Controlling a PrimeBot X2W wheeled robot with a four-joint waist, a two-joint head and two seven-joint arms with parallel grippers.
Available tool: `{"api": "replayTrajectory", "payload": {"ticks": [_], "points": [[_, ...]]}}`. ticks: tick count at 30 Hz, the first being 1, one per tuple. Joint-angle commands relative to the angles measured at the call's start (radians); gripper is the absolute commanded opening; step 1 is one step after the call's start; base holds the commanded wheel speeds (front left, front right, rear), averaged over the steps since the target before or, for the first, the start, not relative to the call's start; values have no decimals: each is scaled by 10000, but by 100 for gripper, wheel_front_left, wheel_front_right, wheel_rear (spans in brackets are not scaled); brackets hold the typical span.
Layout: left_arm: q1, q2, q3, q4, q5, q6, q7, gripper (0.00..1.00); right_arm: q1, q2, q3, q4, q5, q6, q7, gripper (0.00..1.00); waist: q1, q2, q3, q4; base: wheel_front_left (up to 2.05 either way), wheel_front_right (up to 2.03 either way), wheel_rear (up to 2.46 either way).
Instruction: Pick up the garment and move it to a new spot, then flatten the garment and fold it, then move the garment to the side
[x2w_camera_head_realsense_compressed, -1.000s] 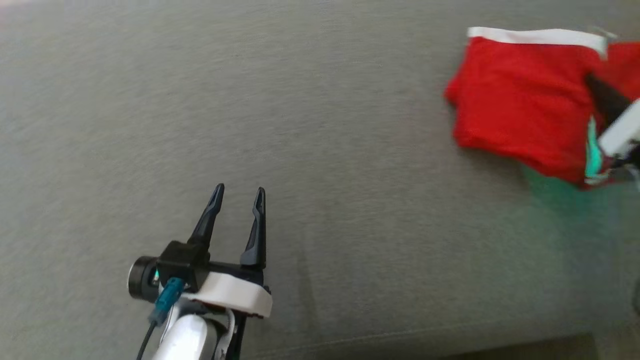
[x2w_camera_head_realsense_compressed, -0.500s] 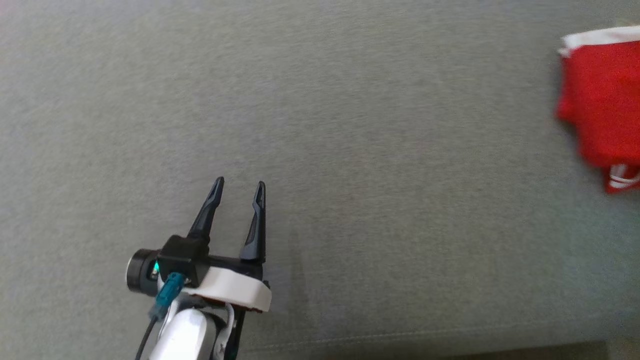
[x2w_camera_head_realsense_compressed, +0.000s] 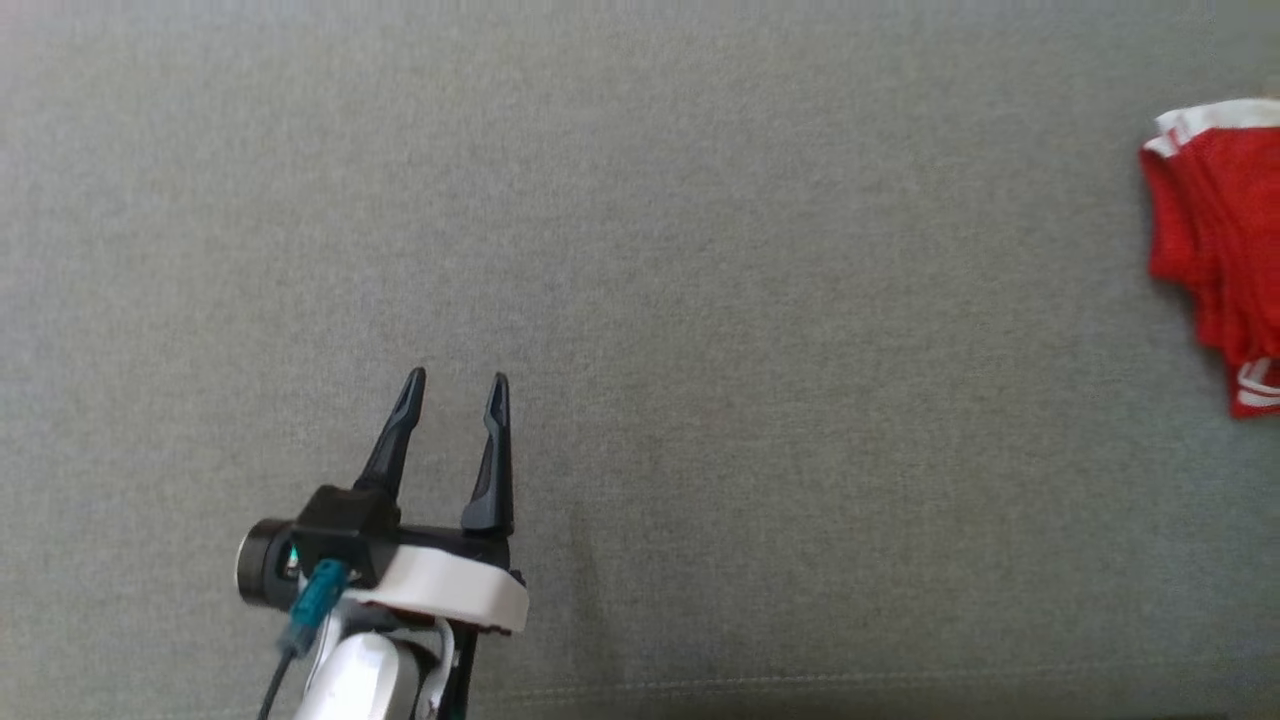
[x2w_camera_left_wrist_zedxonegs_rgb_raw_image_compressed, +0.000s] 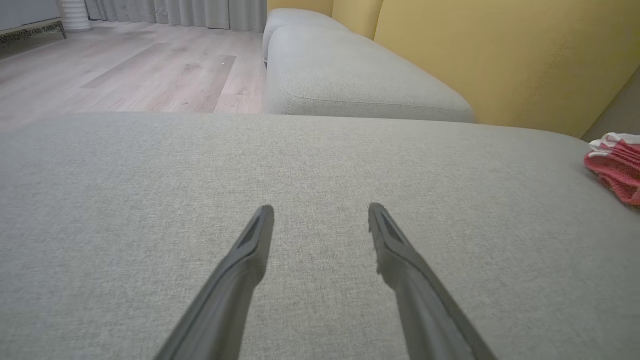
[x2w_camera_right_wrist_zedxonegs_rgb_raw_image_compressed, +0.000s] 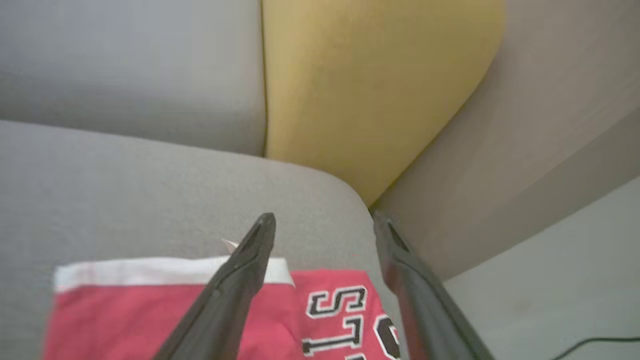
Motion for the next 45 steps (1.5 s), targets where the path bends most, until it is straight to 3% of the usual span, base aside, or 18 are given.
{"api": "replayTrajectory", "payload": {"ticks": [1, 4, 12, 21, 28, 33, 40, 41, 45], "points": [[10, -7, 413, -373, -102, 40, -61, 100, 219, 175, -85, -681, -37, -7, -594, 100, 0, 0, -382, -153, 0, 0, 0], [135, -7, 531, -355, -208, 53, -61, 100, 809, 744, -87, -1493, 43, -7, -1388, 100, 0, 0, -817, -241, 0, 0, 0], [801, 29, 1132, 83, 9, 76, -61, 100, 4170, 2631, -880, -4155, -140, -7, -2991, 100, 0, 0, -2080, -189, 0, 0, 0], [1372, 26, 1741, 550, 256, -294, -61, 100, 6916, 5022, -1317, -4815, -620, -7, -4555, 100, 0, 0, -2837, -6, 0, 0, 0], [1595, 15, 1934, 779, 318, -419, -61, 100, 7461, 5693, -601, -4198, -893, -7, -5035, 100, 0, 0, -3065, -2, 0, 0, 0], [1617, 5, 1912, 832, 348, -450, -61, 100, 7314, 5857, -65, -3795, -954, -7, -5174, 100, 0, 0, -3106, 93, 0, 0, 0], [1495, -3, 1773, 720, 383, -574, -61, 100, 7305, 5967, -64, -3479, -998, -7, -5237, 100, 0, 0, -3110, 242, 0, 0, 0], [1896, 15, 1544, 1107, 315, -576, -2, 0, 7778, 5964, -263, -3181, -927, 0, -5118, 0, 0, 0, -3112, 245, 0, 0, 0], [1908, 13, 1556, 1165, -22, -618, 34, 0, 7669, 5968, -368, -2983, -618, 0, -4966, 0, 0, 0, -3111, 231, 0, 0, 0]]}}
